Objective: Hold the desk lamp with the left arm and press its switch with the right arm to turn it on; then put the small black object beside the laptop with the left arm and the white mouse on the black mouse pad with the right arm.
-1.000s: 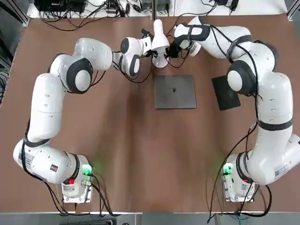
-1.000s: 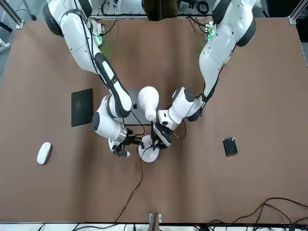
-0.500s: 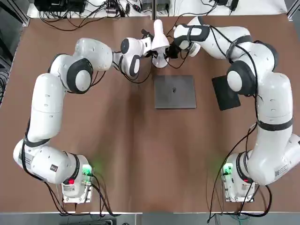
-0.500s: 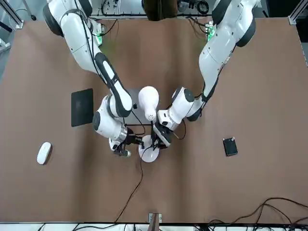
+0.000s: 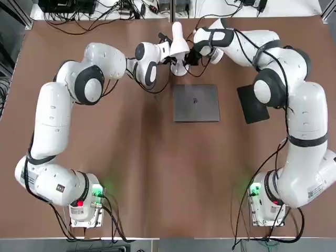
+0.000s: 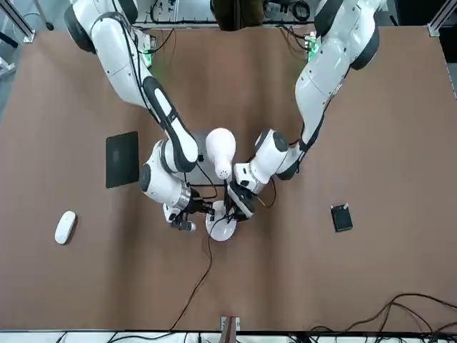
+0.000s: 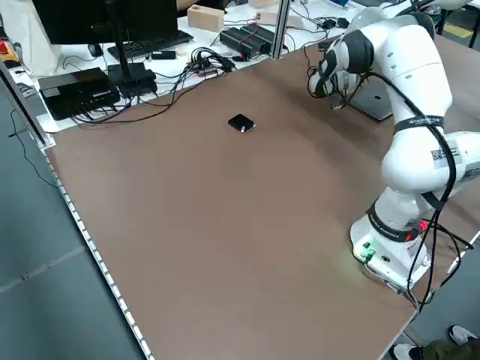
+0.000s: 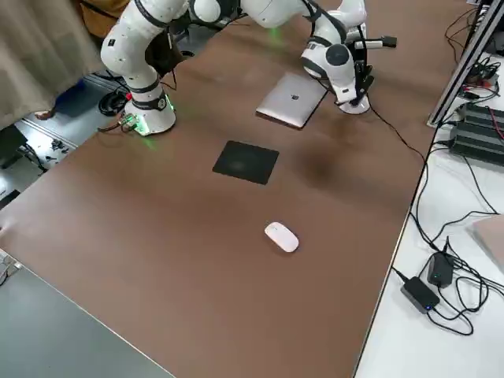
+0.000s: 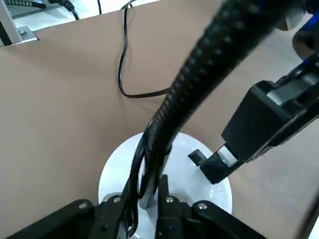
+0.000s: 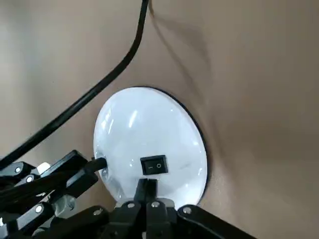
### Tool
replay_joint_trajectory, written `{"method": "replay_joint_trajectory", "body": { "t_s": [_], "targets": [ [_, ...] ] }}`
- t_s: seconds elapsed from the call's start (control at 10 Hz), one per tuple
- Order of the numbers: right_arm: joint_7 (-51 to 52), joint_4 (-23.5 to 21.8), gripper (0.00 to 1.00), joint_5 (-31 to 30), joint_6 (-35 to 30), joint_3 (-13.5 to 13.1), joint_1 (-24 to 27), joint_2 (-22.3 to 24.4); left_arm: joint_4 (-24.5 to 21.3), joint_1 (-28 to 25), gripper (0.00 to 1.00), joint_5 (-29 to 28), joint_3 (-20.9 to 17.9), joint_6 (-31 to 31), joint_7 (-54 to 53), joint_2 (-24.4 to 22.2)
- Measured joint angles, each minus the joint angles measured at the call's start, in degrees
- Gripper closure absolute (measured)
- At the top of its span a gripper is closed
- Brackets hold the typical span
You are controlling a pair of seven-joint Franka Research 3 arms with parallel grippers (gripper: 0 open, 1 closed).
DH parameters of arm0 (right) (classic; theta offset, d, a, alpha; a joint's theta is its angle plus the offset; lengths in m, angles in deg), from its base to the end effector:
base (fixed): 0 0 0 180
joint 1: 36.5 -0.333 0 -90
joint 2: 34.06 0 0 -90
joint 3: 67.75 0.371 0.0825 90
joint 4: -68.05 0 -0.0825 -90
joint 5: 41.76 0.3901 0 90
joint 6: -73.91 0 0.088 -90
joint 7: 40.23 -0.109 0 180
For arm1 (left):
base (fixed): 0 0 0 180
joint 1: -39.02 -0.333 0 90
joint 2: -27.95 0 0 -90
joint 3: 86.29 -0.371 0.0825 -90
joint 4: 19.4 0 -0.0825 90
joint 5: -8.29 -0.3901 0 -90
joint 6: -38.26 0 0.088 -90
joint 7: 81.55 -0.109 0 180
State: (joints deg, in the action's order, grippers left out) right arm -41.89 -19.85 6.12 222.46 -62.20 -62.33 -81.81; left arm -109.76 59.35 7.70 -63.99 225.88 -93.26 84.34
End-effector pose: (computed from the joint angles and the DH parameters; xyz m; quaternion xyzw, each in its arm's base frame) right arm 0.6702 0.3748 0.2104 -0.9500 0.0972 -0.0129 0.2964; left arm 0.6293 -0.4649 0.1996 0.8698 -0.3007 0.3284 0.2124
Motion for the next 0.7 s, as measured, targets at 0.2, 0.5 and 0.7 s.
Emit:
{"method": "replay_joint_trajectory", "body": {
  "t_s": [0.2,0.5,0.7],
  "targets": [
    [0.00,0.00,0.99,0.23,0.61,0.00,-0.51,0.04,0.00,0.00,0.78,0.00,0.00,0.00,0.00,0.00],
    [-0.01,0.09,0.99,0.49,1.28,0.00,-1.38,0.07,0.00,0.00,0.78,0.00,0.00,0.00,0.00,0.01],
    [-0.01,0.32,0.99,0.52,0.79,-0.30,-0.99,0.13,0.00,0.00,0.78,0.00,0.00,0.00,0.00,0.01]
  ]
}}
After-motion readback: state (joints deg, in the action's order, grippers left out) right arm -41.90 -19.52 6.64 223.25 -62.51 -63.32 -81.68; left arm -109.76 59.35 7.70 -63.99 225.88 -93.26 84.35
